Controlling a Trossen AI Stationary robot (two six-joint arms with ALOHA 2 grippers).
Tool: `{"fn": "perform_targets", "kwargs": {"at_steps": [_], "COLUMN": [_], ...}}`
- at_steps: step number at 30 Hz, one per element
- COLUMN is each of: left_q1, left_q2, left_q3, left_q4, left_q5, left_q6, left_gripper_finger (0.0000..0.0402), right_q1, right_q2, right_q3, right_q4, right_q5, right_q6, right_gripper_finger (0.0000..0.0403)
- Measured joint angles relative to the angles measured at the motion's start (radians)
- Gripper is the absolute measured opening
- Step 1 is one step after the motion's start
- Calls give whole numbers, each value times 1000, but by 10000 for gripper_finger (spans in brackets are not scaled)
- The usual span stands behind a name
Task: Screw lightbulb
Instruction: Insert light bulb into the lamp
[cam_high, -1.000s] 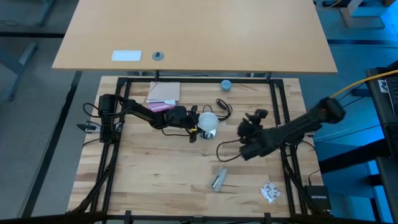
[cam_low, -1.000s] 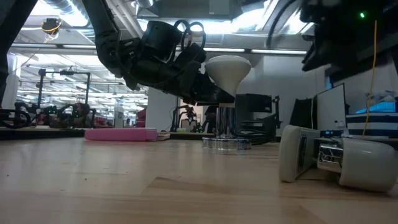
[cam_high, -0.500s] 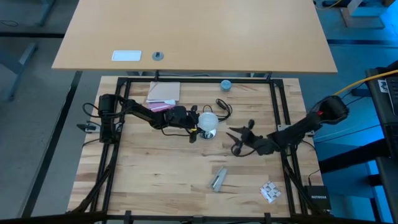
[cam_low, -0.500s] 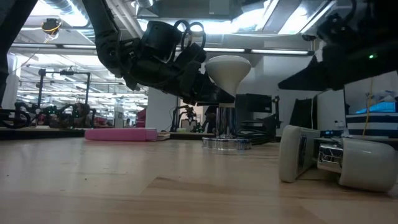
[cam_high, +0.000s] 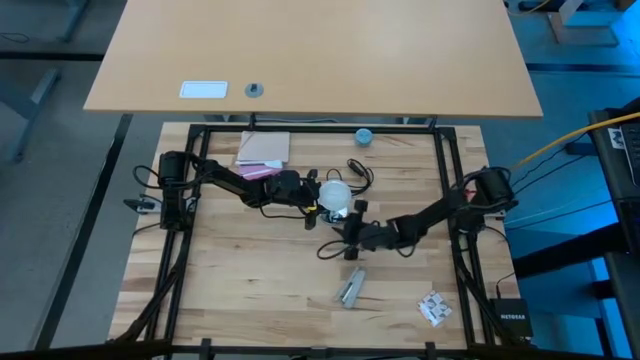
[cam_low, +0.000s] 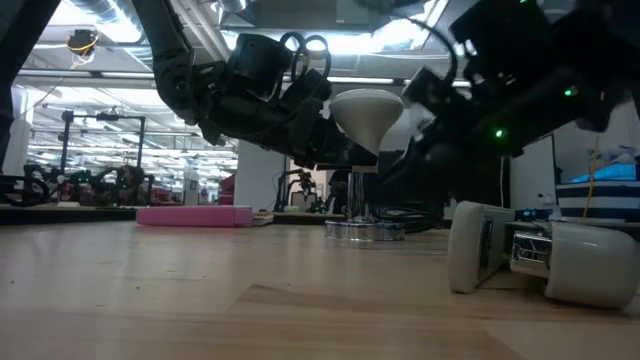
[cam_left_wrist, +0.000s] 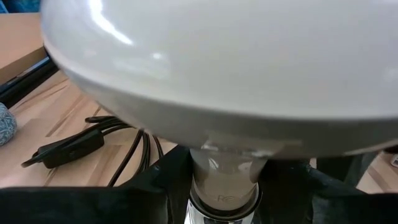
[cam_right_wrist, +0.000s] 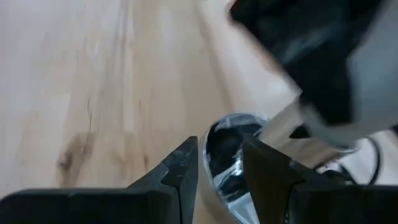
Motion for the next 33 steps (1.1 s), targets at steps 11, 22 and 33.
{"fn": "perform_targets", "kwargs": {"at_steps": [11, 22, 33], "left_q1": [0, 0, -9], "left_q2": [0, 0, 0], "left_q3": [0, 0, 0], "left_q4": [0, 0, 0], "left_q5": [0, -2, -24], "left_q6": [-1, 2, 28], "left_gripper_finger": [155, 155, 155], "right_q1": [-64, -61, -63], "right_q2": [55, 51, 54], "right_q3": [60, 64, 58], "right_q4": [-126, -274, -295], "right_q5": [-41, -11, 92], "right_q6": [94, 255, 263], "right_gripper_finger": [123, 101, 60]}}
